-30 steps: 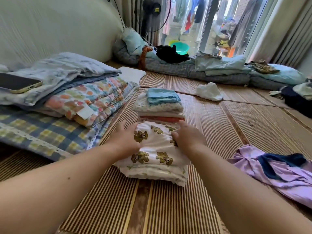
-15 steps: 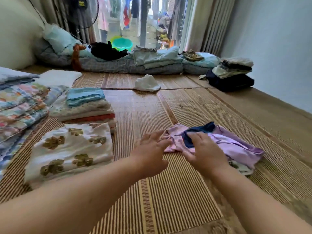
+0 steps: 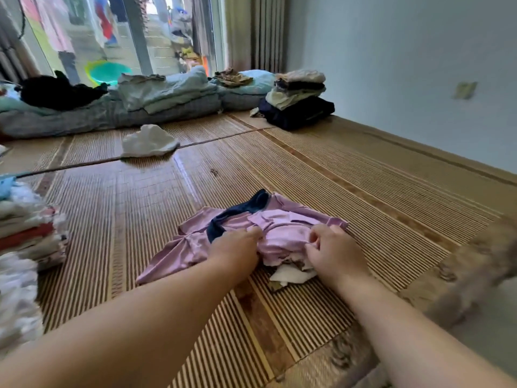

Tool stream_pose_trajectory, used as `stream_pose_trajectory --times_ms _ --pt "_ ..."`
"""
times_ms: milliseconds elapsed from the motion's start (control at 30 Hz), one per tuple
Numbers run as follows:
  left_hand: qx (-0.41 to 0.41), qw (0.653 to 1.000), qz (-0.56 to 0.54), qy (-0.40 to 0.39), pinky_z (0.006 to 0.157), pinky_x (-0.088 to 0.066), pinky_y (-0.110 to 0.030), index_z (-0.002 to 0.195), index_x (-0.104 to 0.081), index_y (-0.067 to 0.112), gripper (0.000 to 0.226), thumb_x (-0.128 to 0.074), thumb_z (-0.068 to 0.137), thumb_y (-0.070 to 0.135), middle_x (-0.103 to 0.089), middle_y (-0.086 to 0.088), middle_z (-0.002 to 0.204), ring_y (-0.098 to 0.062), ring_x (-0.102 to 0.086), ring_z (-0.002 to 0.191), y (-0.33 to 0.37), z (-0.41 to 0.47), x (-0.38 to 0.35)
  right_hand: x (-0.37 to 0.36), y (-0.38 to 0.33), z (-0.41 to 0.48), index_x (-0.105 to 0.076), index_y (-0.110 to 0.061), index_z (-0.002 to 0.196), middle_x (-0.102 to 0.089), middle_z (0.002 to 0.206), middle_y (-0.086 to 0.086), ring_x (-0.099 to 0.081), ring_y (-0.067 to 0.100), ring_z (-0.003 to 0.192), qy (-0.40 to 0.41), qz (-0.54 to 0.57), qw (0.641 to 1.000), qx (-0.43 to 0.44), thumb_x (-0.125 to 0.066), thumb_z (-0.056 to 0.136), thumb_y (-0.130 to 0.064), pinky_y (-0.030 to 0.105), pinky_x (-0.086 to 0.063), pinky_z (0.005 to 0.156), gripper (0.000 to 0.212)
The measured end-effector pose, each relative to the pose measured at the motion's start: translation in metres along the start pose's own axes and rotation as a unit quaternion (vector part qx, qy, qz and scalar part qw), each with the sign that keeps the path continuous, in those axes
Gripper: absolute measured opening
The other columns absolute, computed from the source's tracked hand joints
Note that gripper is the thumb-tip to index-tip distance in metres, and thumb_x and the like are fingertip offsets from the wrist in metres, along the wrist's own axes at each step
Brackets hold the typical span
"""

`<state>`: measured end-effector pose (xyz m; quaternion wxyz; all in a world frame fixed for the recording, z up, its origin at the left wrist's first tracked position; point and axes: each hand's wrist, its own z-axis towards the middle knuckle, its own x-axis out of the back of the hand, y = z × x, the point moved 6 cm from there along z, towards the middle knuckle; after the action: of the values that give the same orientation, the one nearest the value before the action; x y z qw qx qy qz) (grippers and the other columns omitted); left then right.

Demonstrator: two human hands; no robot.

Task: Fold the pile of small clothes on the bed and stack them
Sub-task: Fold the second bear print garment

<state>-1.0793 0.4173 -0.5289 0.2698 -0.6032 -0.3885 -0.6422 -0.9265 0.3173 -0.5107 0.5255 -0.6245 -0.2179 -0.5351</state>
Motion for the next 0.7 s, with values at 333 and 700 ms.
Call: stream_pose_trajectory --times_ms 333,700 --pt "0.081 0.991 -0.103 0.021 0.06 -0.05 -0.028 0.085 -0.071 0.015 0.019 -0.061 0.085 0.032 -0.069 -0.004 0.083 -0.019 -0.065 0.077 -0.009 0.029 0.072 -0.028 0.009 -0.023 -0.065 -0.026 0.112 -0.053 0.116 0.002 -0.054 0.026 0.111 -0.115 -0.02 0.993 -0.008 -0.052 0.088 -0.047 0.039 -0.045 0.094 0.035" --pt "-0.059 0.92 -0.317 -0.223 0.108 -0.034 -0.036 0.145 -0.028 0.047 0.092 -0.08 0.072 0.027 -0.045 0.009 0.143 -0.013 -0.045 0.126 0.052 -0.049 0.064 0.139 -0.049 -0.048 -0.065 -0.02 0.088 -0.068 0.089 0.005 -0.066 0.023 0.084 0.095 0.45 0.888 0.009 -0.049 0.098 -0.022 0.04 -0.055 0.073 0.019"
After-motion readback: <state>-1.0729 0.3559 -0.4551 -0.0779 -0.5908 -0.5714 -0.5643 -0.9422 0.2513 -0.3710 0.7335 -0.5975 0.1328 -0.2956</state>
